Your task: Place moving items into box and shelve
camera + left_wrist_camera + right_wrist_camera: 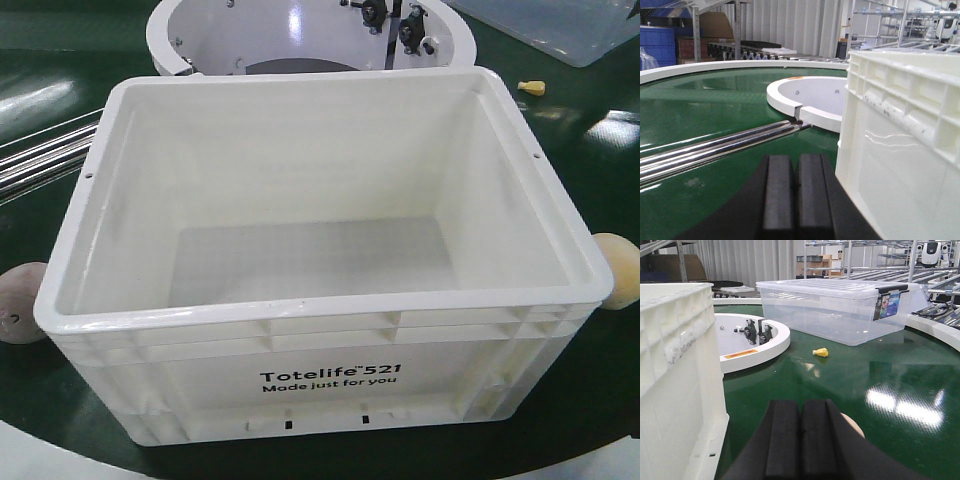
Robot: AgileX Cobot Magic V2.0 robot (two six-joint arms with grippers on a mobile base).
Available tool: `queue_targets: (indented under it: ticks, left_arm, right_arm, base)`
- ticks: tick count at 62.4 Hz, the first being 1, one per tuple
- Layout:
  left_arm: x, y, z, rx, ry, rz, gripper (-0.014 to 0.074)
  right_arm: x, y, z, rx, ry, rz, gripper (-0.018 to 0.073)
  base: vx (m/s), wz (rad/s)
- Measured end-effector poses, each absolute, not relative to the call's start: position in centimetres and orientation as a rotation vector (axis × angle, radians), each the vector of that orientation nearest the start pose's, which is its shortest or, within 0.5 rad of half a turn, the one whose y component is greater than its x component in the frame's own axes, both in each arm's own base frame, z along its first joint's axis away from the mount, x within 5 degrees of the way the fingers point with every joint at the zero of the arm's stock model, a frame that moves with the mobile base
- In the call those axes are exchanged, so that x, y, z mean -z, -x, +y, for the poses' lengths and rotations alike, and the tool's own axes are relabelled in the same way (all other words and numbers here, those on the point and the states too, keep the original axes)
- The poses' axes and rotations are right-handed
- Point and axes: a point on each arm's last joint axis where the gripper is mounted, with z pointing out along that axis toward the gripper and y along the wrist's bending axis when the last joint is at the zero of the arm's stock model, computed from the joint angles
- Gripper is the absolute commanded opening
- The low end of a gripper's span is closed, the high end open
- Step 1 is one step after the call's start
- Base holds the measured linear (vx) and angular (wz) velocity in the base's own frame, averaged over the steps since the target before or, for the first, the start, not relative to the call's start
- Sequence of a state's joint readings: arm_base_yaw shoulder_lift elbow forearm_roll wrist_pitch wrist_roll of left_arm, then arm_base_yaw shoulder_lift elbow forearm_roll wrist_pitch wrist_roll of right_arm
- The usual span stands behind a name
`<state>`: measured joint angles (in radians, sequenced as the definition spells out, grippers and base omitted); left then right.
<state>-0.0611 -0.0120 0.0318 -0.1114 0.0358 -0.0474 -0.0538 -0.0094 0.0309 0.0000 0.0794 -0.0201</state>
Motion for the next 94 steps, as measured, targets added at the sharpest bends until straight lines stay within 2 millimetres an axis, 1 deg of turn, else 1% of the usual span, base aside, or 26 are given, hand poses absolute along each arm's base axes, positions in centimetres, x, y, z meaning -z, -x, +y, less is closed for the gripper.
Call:
queue_targets:
  ticks: [6,9,13,18,21,23,26,28,30,34,36,39,43,47,51,55,60,64,69,74,76,80,83,91,94]
  left_arm:
    - [-20.5,-5.6,-0.4,0.21,0.103,1.512,-0.0006]
    - [-21.5,-5.5,-0.4,0.218,0.106,1.482,-0.0006]
    - [-23.7,-5.0,-0.3,0.216,0.095,1.416,-0.0006]
    - [-26.8,-4.1,-0.3,0.189,0.062,1.336,-0.0006]
    - [-28.6,-3.4,-0.3,0.166,0.038,1.297,-0.0006]
    - [-30.1,-2.8,-0.2,0.153,0.023,1.262,-0.0006]
    - [-31.9,-2.0,-0.2,0.132,0.004,1.226,-0.0006]
    - [-33.2,-1.5,-0.2,0.124,-0.004,1.205,-0.0006]
    - [-34.8,-1.0,-0.2,0.117,-0.01,1.177,-0.0006]
    - [-37.4,-0.7,-0.2,0.111,-0.015,1.144,-0.0006]
    - [-38.7,-0.7,-0.2,0.108,-0.016,1.132,-0.0006]
    - [-40.5,-1.0,-0.2,0.106,-0.017,1.116,-0.0006]
    - [-42.9,-1.8,-0.2,0.104,-0.015,1.098,-0.0006]
    - [-44.8,-3.1,-0.2,0.101,-0.013,1.081,-0.0006]
    - [-46.0,-4.6,-0.3,0.099,-0.009,1.077,-0.0006]
    - [-46.4,-6.3,-0.4,0.097,-0.006,1.093,-0.0006]
    - [-45.8,-8.6,-0.5,0.096,-0.007,1.163,-0.0003]
    - [-45.1,-10.1,-0.7,0.097,-0.011,1.246,0.0008]
    - [-43.8,-11.8,-0.8,0.099,-0.02,1.385,0.0037]
    - [-42.4,-13.0,-1.0,0.103,-0.03,1.522,0.0097]
    - [-41.9,-13.3,-1.1,0.104,-0.034,1.57,0.0129]
    - [-41.0,-14.1,-1.2,0.106,-0.04,1.659,0.0221]
    - [-40.4,-14.6,-1.2,0.106,-0.044,1.707,0.0297]
    - [-39.6,-15.7,-1.3,0.105,-0.045,1.764,0.0462]
    - [-39.6,-15.9,-1.3,0.105,-0.045,1.764,0.0492]
  right_arm:
    - [-20.0,-5.7,-0.3,0.033,-0.05,1.54,-0.0008]
    - [-20.3,-5.7,-0.3,0.016,-0.066,1.504,-0.0006]
    - [-21.1,-5.6,-0.3,-0.001,-0.08,1.485,-0.0006]
    - [-23.9,-5.0,-0.3,-0.002,-0.076,1.425,-0.0006]
    - [-26.1,-4.4,-0.2,0.003,-0.067,1.384,-0.0006]
    - [-27.8,-3.7,-0.2,0.007,-0.06,1.355,-0.0006]
    - [-29.7,-2.9,-0.1,0.015,-0.05,1.324,-0.0004]
    - [-31.3,-2.0,0.0,0.025,-0.039,1.294,-0.0004]
    - [-32.7,-1.4,0.0,0.038,-0.029,1.269,-0.0004]
    - [-35.4,-0.5,0.0,0.088,0.0,1.225,-0.0004]
    - [-36.7,-0.4,0.0,0.123,0.018,1.211,-0.0004]
    - [-38.5,-0.6,-0.1,0.167,0.039,1.197,-0.0004]
    - [-40.9,-1.6,-0.2,0.212,0.061,1.181,-0.0004]
    - [-42.7,-3.1,-0.3,0.229,0.073,1.172,-0.0004]
    - [-43.6,-5.1,-0.4,0.227,0.079,1.183,-0.0004]
    - [-43.6,-7.4,-0.4,0.226,0.086,1.222,-0.0004]
    - [-42.8,-10.2,-0.6,0.219,0.091,1.31,-0.0004]
    - [-41.8,-12.0,-0.7,0.198,0.081,1.405,-0.0003]
    - [-40.4,-13.6,-0.9,0.179,0.07,1.537,0.001]
    - [-39.1,-14.6,-1.0,0.18,0.075,1.65,0.0048]
    - [-38.7,-14.9,-1.0,0.183,0.079,1.679,0.007]
    - [-38.2,-15.5,-1.0,0.199,0.101,1.716,0.013]
    - [-38.0,-15.8,-1.0,0.209,0.115,1.727,0.02]
    - [-37.8,-16.2,-1.1,0.215,0.125,1.742,0.0376]
    - [-37.7,-16.3,-1.1,0.215,0.125,1.748,0.0425]
  base:
    - [0.0,0.0]
    - [0.0,0.0]
    - [0.0,0.0]
    - [0.0,0.0]
    - [0.0,0.0]
    - [0.0,0.0]
    - [0.0,0.0]
    - [0.0,0.0]
    - [0.0,0.0]
    - [0.0,0.0]
    - [0.0,0.0]
    - [0.0,0.0]
    - [0.0,0.0]
    - [0.0,0.0]
    - [0.0,0.0]
    - [0.0,0.0]
    - [0.0,0.0]
    - [0.0,0.0]
    - [0.0,0.0]
    - [0.0,0.0]
    - [0.0,0.0]
    - [0.0,0.0]
    - [0.0,0.0]
    - [0.0,0.0]
    - [0.0,0.0]
